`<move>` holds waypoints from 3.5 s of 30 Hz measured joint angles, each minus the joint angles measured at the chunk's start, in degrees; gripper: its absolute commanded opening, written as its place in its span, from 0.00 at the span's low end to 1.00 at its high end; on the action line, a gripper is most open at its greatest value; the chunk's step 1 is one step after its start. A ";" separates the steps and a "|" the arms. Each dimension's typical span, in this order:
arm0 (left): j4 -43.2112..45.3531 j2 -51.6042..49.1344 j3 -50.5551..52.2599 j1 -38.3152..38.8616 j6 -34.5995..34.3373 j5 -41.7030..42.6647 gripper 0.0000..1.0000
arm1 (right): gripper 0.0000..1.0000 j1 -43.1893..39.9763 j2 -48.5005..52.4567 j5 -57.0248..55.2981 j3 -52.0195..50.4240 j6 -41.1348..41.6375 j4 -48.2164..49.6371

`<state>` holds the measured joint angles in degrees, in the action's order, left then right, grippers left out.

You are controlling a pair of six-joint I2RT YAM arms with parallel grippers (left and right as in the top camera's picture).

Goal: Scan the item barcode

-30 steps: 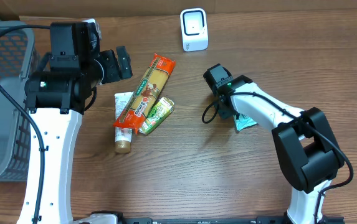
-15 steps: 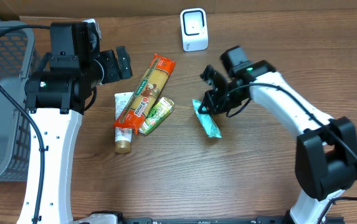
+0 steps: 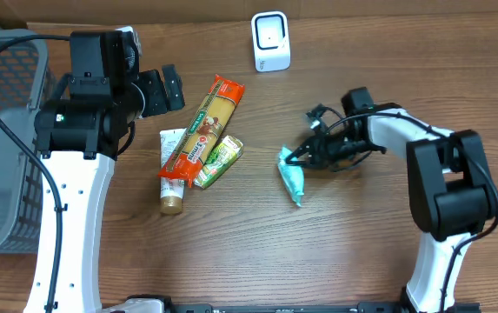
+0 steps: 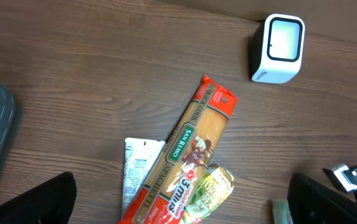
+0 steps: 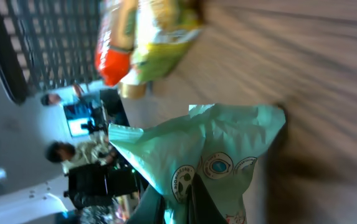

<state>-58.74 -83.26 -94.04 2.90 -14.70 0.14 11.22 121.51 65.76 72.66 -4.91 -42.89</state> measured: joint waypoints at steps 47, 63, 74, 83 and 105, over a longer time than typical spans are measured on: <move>-0.02 0.00 -0.02 0.00 0.00 -0.02 1.00 | 0.54 -6.99 -4.15 -27.19 14.71 -2.67 -26.34; -0.02 0.00 0.00 0.00 -0.02 -0.02 1.00 | 0.50 14.86 -4.15 -40.02 13.14 1.90 -20.00; 0.00 0.00 0.00 0.00 0.00 0.00 0.99 | 0.52 17.22 -4.15 -52.68 13.14 8.37 -20.37; -0.02 0.00 -0.02 0.00 -0.02 0.00 0.99 | 0.51 15.56 -4.15 -61.94 13.11 11.04 -23.80; 0.00 0.00 0.00 0.00 0.00 0.00 0.99 | 0.54 6.64 -4.15 -53.02 7.58 11.67 -22.88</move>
<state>-58.74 -83.26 -94.04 2.90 -14.70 0.14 17.87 117.36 12.73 80.25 6.76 -65.78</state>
